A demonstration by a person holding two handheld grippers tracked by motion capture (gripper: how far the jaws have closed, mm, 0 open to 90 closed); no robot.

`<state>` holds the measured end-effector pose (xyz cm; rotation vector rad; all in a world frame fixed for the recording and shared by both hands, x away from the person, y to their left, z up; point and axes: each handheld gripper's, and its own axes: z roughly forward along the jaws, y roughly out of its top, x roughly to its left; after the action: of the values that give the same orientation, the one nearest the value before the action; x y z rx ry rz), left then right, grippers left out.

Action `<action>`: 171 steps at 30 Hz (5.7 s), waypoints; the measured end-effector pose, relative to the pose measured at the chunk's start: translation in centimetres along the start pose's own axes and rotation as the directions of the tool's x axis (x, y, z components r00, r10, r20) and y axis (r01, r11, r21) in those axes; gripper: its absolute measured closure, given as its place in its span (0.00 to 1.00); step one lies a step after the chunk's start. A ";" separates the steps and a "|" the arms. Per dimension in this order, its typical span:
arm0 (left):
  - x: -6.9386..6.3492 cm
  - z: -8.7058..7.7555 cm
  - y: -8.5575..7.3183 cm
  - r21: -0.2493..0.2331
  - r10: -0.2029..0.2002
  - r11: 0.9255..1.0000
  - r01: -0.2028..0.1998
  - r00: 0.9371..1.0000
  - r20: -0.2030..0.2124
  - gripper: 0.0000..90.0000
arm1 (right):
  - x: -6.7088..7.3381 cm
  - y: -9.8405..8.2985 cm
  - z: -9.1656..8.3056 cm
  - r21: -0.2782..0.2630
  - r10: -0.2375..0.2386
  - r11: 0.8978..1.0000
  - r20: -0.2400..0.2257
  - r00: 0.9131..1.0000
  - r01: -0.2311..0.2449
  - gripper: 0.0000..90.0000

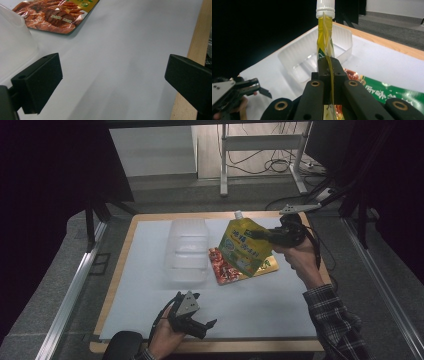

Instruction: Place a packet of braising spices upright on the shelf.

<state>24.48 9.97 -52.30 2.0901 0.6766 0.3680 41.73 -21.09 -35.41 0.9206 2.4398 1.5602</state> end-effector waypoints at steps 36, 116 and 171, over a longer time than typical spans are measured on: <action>0.0 -0.2 -0.2 0.004 -0.003 1.000 0.003 1.000 0.020 0.01 | -2.1 5.0 5.9 -0.013 -0.033 0.999 -0.002 0.999 0.033 0.99; -0.3 0.0 0.0 -0.002 -0.008 1.000 0.008 0.998 0.058 0.00 | -2.3 7.7 22.8 0.010 -0.063 0.998 -0.026 0.998 0.063 0.99; -0.1 0.3 -0.2 -0.009 -0.016 1.000 0.017 0.998 0.066 0.00 | 0.3 4.0 15.3 0.057 -0.177 0.982 -0.020 0.984 0.178 0.00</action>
<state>24.46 9.82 -52.63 2.0768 0.6513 0.2913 49.25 -7.63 -39.10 0.6799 2.5114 1.4473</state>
